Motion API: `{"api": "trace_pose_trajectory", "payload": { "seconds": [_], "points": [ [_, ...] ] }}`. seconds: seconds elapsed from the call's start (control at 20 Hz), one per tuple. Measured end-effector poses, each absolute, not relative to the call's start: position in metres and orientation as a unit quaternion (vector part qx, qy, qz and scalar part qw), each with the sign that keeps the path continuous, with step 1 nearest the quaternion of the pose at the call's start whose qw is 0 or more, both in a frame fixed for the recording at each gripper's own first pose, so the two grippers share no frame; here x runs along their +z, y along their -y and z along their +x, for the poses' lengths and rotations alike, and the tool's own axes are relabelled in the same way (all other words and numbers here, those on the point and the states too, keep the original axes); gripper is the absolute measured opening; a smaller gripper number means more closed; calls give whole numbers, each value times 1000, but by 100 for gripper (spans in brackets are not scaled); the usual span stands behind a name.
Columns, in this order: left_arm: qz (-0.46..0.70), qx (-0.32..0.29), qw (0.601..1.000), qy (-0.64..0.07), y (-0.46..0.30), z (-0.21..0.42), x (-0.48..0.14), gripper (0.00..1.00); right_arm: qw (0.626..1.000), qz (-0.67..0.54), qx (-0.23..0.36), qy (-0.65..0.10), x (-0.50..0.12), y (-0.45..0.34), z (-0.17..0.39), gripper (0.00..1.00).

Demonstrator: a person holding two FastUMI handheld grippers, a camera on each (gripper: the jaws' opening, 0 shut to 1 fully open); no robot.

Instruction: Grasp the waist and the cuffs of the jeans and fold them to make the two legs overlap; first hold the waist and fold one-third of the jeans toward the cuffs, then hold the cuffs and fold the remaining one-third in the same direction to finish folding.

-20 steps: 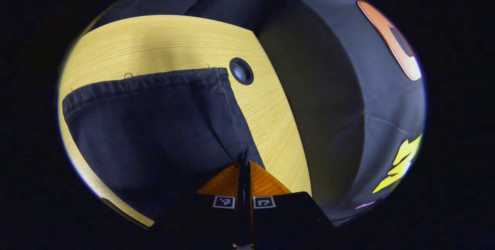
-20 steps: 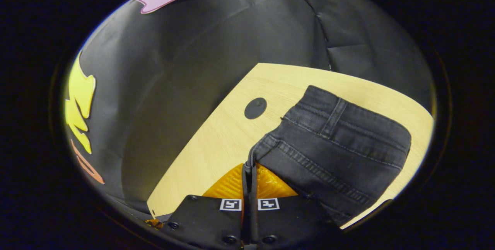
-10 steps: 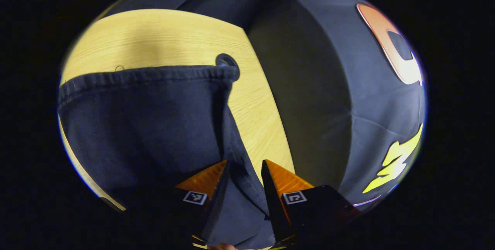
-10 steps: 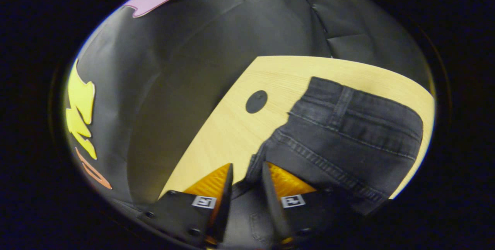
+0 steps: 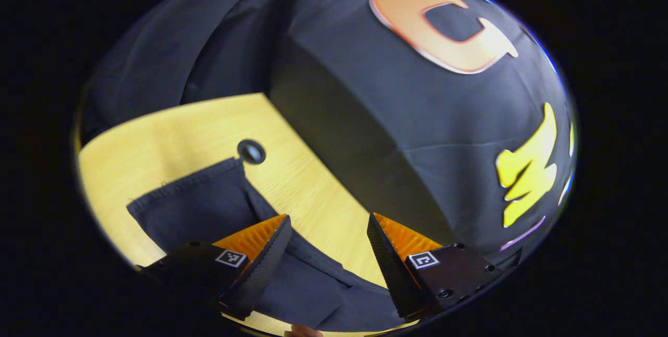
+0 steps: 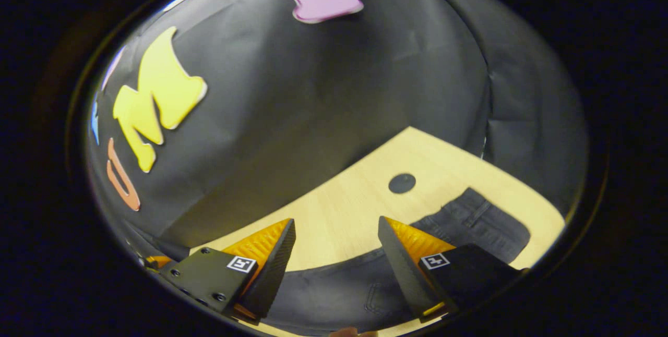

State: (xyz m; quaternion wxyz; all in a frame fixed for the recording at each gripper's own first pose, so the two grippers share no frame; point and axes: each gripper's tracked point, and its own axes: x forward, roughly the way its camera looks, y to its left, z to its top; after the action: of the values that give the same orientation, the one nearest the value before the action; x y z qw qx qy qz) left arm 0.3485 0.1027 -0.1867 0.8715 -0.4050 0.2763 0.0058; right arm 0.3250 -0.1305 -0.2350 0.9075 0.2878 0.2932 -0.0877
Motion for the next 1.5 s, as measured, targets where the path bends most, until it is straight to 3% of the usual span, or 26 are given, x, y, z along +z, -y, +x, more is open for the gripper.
{"api": "trace_pose_trajectory", "payload": {
  "seconds": [0.3,0.45,0.65,0.8,0.9,0.95,1.0,1.2,1.5],
  "points": [
    [-236,-38,959,-149,-103,295,-56,97,955,214,-83,-189,-120,156,285,98],
    [-169,-35,982,-75,-100,262,6,97,964,190,-88,-165,-102,177,248,98],
    [-60,-24,998,-10,-67,226,40,96,960,185,-114,-176,-131,205,200,98],
    [-33,-37,999,-9,-37,210,37,92,958,164,-142,-189,-166,226,175,98],
    [-35,-38,998,-18,-24,183,30,96,949,178,-142,-219,-197,227,160,98],
    [-38,-40,998,-18,-18,166,29,96,942,186,-145,-237,-216,229,155,93],
    [-37,-40,998,-22,-13,155,28,96,934,193,-153,-257,-235,233,150,98],
    [-54,-43,997,-44,5,128,15,96,887,283,-171,-322,-304,234,146,98],
    [-64,-21,997,-49,-1,110,16,96,816,416,-211,-340,-359,234,156,98]
  ]
}}
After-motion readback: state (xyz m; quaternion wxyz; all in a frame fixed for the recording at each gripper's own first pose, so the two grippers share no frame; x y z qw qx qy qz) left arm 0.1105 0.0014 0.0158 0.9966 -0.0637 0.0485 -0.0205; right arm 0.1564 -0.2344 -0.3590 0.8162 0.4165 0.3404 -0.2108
